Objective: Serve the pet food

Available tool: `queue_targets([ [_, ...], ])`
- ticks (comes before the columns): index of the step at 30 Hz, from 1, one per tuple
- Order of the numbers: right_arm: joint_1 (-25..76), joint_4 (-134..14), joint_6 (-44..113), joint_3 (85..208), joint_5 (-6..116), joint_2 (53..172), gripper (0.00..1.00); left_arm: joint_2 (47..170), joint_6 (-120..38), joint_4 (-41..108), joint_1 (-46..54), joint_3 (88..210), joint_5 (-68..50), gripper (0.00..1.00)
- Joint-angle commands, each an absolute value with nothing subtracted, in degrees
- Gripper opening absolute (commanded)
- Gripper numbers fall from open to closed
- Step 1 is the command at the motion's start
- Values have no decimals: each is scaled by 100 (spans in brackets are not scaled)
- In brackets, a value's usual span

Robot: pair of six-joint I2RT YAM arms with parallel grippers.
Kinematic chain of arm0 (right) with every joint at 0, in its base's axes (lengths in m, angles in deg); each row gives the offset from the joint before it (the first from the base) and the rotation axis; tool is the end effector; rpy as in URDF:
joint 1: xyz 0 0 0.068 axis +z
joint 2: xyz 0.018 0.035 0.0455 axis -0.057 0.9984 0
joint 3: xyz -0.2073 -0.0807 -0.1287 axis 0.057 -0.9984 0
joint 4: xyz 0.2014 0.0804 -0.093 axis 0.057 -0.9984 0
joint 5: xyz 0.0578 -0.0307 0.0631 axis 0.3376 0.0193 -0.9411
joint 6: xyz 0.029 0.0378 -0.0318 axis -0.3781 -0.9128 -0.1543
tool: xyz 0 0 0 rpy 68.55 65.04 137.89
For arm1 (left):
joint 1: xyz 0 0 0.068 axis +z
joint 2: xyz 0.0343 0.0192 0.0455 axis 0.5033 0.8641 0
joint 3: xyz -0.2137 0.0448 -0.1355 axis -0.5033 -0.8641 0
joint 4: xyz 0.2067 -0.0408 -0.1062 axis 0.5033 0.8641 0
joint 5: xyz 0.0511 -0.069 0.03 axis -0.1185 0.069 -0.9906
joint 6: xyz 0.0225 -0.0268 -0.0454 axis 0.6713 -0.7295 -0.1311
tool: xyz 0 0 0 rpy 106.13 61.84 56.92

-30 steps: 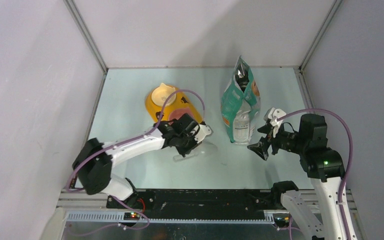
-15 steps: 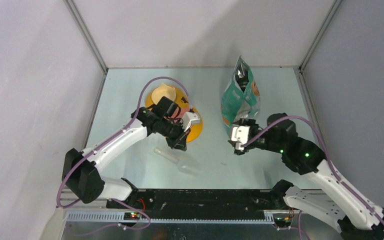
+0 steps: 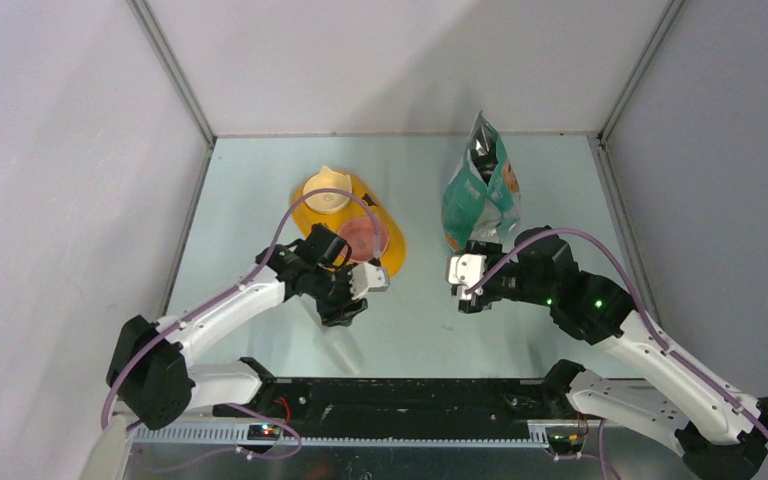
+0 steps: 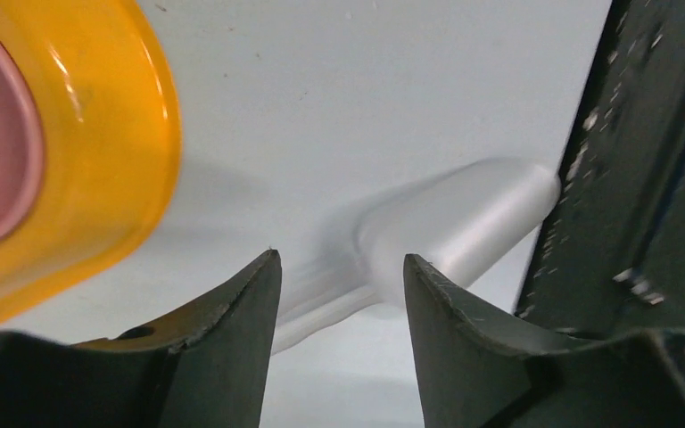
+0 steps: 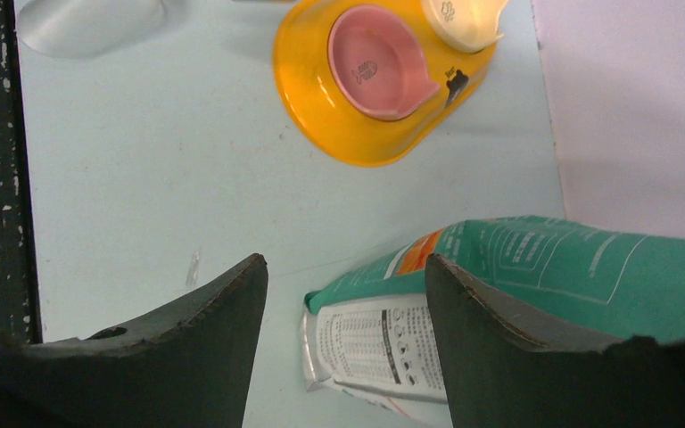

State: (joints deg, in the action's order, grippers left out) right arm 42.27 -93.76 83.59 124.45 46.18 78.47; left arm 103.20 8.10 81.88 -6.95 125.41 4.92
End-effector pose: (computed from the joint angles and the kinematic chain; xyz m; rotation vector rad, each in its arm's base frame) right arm 0.1045 0.1231 0.3253 -1.5504 1.3470 0.3328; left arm 0.1522 -0.1346 0.2199 1.7248 2.0847 -0.5217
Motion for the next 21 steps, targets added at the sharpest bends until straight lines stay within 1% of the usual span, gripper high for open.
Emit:
queue_targets([
  [1,4131,-9706,8176,12503,4670,7711,69,10130,3158,8646,-640,12596,46,60],
  [5,3992,-9695,7942,12451,4522,7685,69,10252,4581,9299,-502,12658,-593,59],
  [7,3947,-9608,7868,12339,4444,7636,69,10391,4897,9381,-337,12690,-651,58],
  [14,3839,-9544,7732,12118,4352,7457,70,10987,5112,9282,-186,12717,-460,53],
  [21,3670,-9589,7649,12117,4338,7397,70,11297,5275,8971,-199,12572,-437,54],
])
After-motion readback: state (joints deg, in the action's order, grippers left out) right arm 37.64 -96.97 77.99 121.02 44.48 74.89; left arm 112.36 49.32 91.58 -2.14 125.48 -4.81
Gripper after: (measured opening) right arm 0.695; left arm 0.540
